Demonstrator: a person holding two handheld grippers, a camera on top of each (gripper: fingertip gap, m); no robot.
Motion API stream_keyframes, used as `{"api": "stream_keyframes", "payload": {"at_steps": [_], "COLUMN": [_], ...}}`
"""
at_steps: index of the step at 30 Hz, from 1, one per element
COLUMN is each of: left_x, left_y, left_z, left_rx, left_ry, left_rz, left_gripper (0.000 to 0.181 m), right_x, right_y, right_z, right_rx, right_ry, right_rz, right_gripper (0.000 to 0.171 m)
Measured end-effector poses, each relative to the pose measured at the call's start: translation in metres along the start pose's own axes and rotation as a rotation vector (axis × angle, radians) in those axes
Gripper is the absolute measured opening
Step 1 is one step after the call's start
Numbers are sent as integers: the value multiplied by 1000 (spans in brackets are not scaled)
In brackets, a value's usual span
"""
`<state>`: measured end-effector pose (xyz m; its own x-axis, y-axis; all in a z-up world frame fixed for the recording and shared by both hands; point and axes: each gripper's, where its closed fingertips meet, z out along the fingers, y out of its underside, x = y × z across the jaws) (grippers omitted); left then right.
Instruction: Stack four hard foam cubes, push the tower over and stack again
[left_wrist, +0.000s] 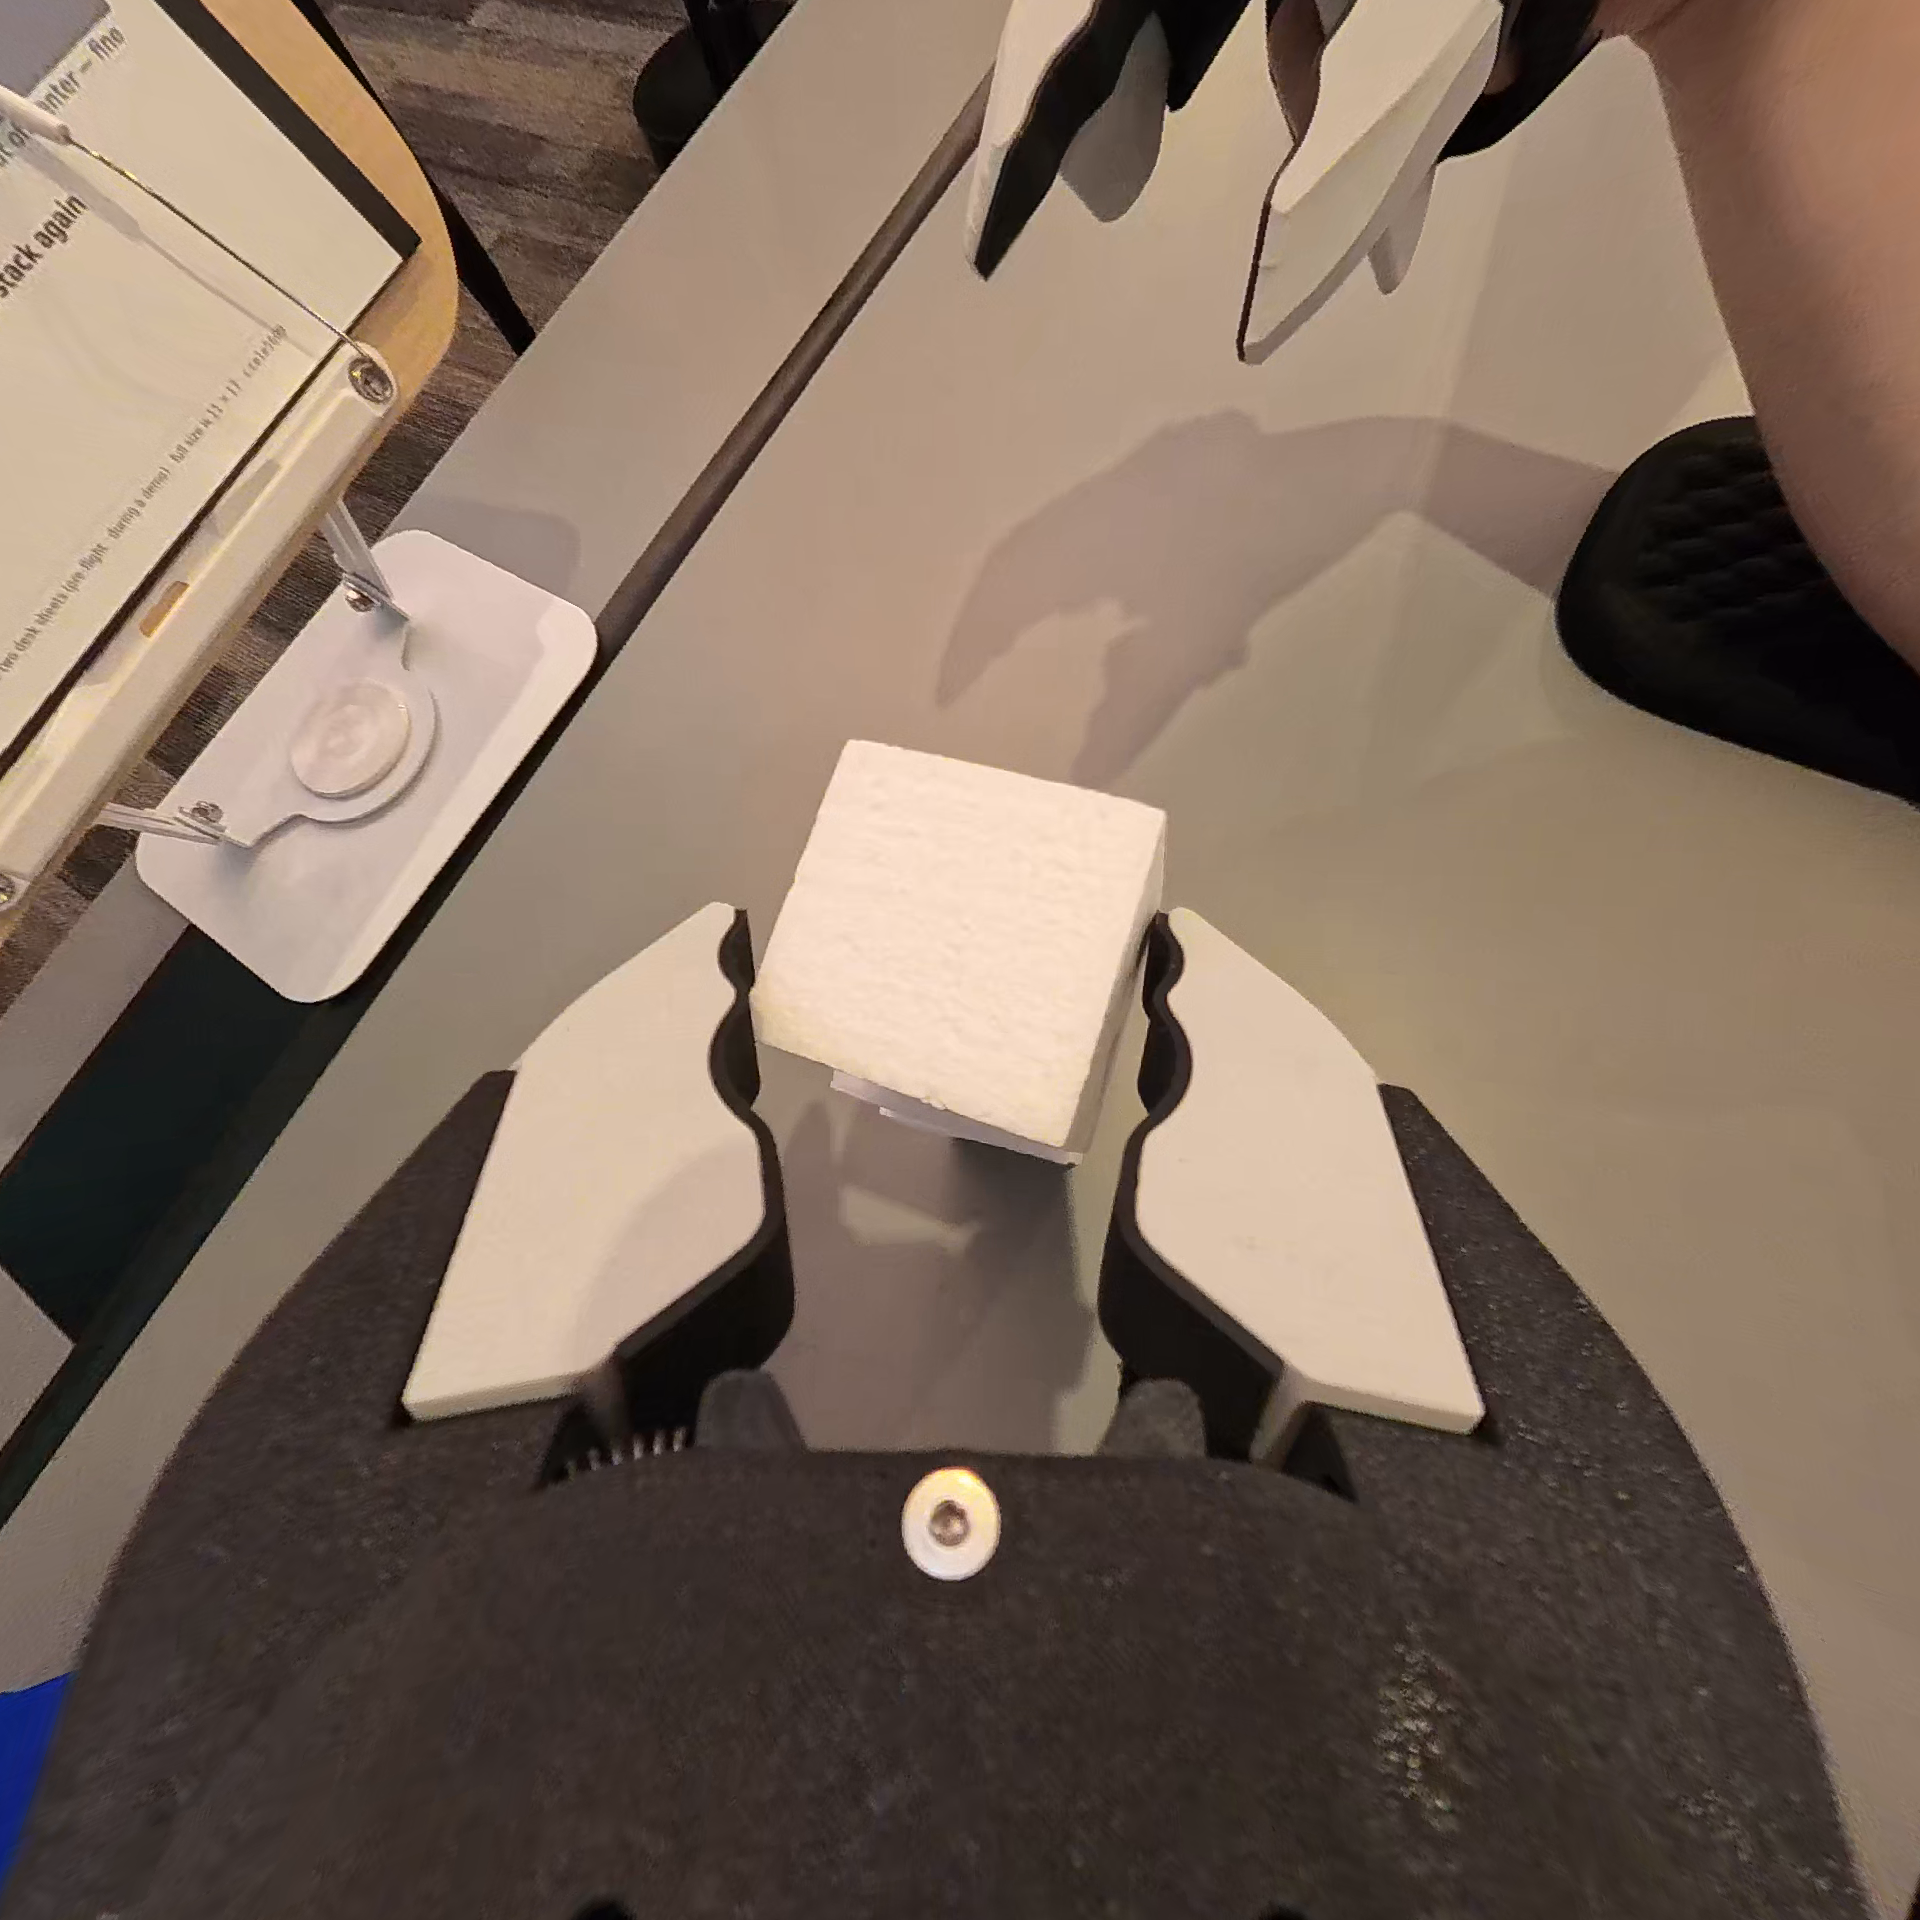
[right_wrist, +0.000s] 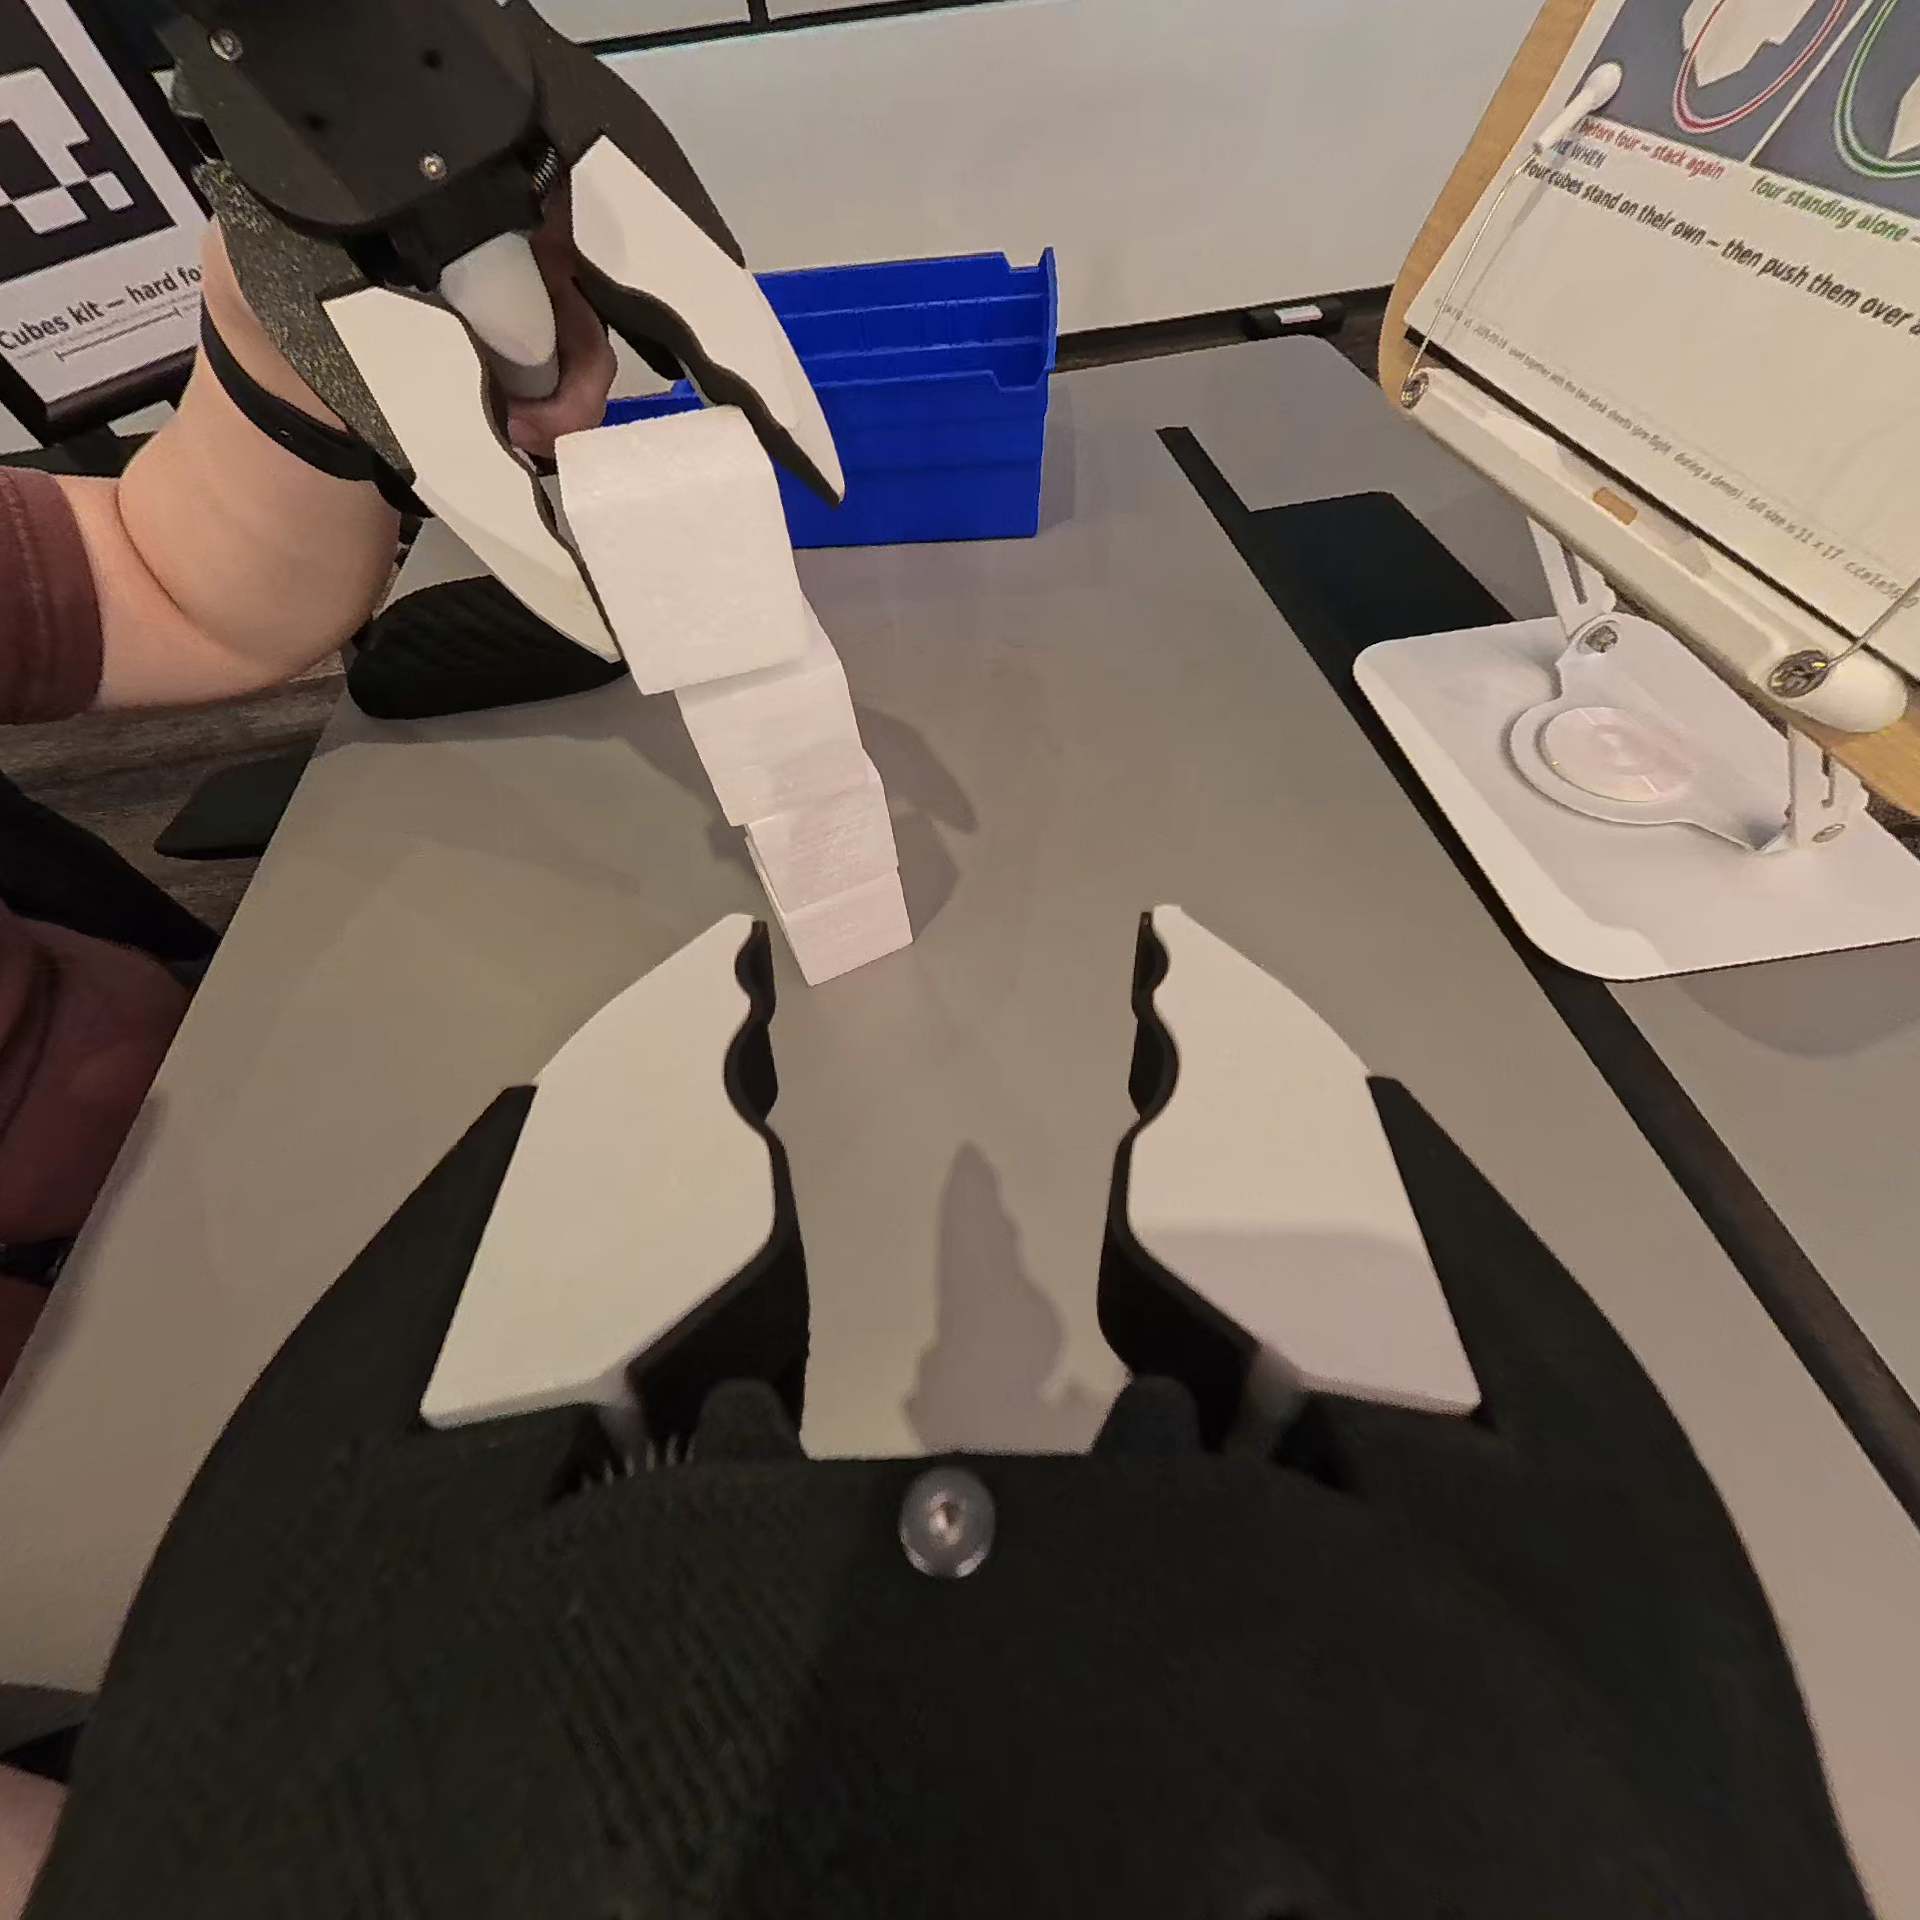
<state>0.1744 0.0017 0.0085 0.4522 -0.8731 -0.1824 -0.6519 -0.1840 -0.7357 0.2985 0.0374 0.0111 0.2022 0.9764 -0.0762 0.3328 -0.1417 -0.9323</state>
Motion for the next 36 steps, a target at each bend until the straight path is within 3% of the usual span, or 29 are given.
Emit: {"api": "stream_keyframes", "payload": {"at_steps": [14,16,23,28,31,36], "left_x": [-8,-11,-21,-41,-48,-45], "left_y": [3,4,12,80,121,178], "left_z": [9,8,-32,-54,-42,-11], "left_rx": [-8,-10,89,-6,-36,-187], "left_ry": [-48,-63,-151,-329,-387,-455], "left_rz": [9,-7,-99,-220,-292,-367], "left_gripper": [74,85,90,81,75,44], "right_x": [5,6,10,14,16,21], "right_y": [12,13,15,17,21,23], "right_z": [4,4,-2,-7,-6,-5], "right_rx": [-42,-42,-30,-29,-43,-43], "right_ry": [-3,0,18,35,43,62], "right_rz": [22,30,40,54,53,50], "right_gripper": [68,69,69,69,69,66]}}
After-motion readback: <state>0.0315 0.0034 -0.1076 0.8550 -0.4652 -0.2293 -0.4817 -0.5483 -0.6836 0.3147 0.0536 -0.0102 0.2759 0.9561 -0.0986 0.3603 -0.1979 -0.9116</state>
